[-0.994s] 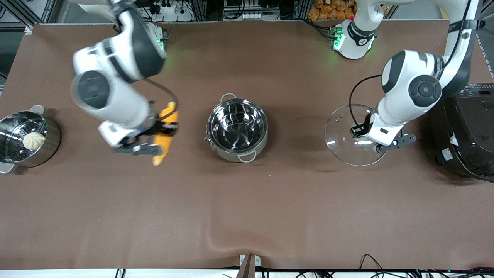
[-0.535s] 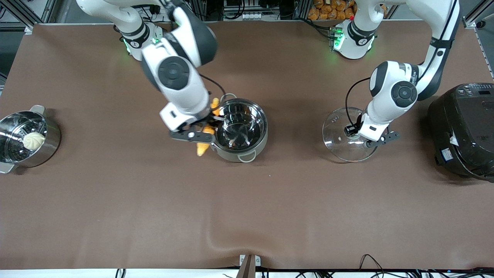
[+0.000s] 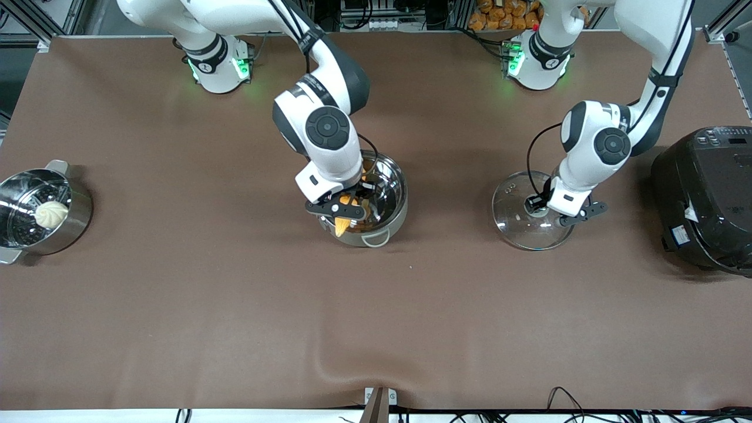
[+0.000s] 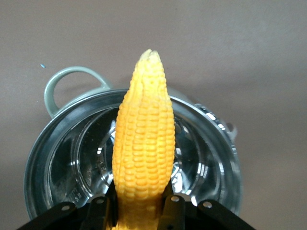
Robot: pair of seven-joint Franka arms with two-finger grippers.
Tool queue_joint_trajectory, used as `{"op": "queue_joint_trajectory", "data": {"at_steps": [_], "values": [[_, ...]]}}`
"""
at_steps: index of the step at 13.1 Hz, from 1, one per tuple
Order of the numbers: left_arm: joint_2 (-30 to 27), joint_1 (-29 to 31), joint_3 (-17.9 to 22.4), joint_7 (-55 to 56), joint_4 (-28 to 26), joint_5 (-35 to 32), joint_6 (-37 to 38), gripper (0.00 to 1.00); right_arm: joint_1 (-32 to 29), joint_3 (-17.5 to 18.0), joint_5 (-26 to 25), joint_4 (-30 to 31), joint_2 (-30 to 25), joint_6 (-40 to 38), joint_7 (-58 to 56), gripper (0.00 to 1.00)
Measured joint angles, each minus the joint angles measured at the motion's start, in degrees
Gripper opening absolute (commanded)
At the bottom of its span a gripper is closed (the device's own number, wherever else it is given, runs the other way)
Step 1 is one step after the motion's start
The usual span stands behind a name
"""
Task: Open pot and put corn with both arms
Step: 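Set the lid down with the left gripper while the right gripper carries the corn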
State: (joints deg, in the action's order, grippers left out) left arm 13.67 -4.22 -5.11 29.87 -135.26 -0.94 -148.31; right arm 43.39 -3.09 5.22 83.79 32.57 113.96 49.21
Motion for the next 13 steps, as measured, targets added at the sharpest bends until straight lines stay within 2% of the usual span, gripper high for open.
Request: {"op": "queue_joint_trajectory", "data": {"at_steps": [1,2,3,7,9,10,11,13], "values": [[0.52,0.13,0.00,-0.18,-0.04,0.00,-0.13,0.01,0.64,0.01,0.00,0.01,0.69,1.13,1.01,0.13],[0.95,0.13,-0.04,-0.19,-0.05,0.00,-0.21,0.47,1.16,0.01,-0.01,0.03,1.38,1.90,1.65,0.15],[1.22,0.12,-0.07,-0.19,-0.04,0.00,-0.29,0.99,1.48,0.00,-0.03,0.04,1.89,2.30,1.97,0.15],[0.72,0.11,-0.14,-0.20,0.82,0.00,-0.09,1.00,1.79,0.02,-0.03,0.20,2.28,2.32,1.99,0.22],[-0.88,0.11,-0.15,-0.20,2.89,0.00,3.16,1.00,2.27,0.09,-0.03,0.52,2.28,2.23,2.00,0.25],[-1.93,0.12,-0.12,-0.43,4.34,0.00,6.16,1.00,2.63,0.10,-0.03,0.76,2.28,2.23,2.00,0.31],[-2.93,0.19,-0.06,-1.26,5.88,0.00,9.40,1.00,3.01,0.10,-0.03,1.00,2.28,2.22,2.02,0.41],[-4.22,0.74,0.03,-3.48,8.90,0.00,15.17,1.00,3.64,0.12,-0.03,1.40,2.28,2.22,2.06,0.82]]}}
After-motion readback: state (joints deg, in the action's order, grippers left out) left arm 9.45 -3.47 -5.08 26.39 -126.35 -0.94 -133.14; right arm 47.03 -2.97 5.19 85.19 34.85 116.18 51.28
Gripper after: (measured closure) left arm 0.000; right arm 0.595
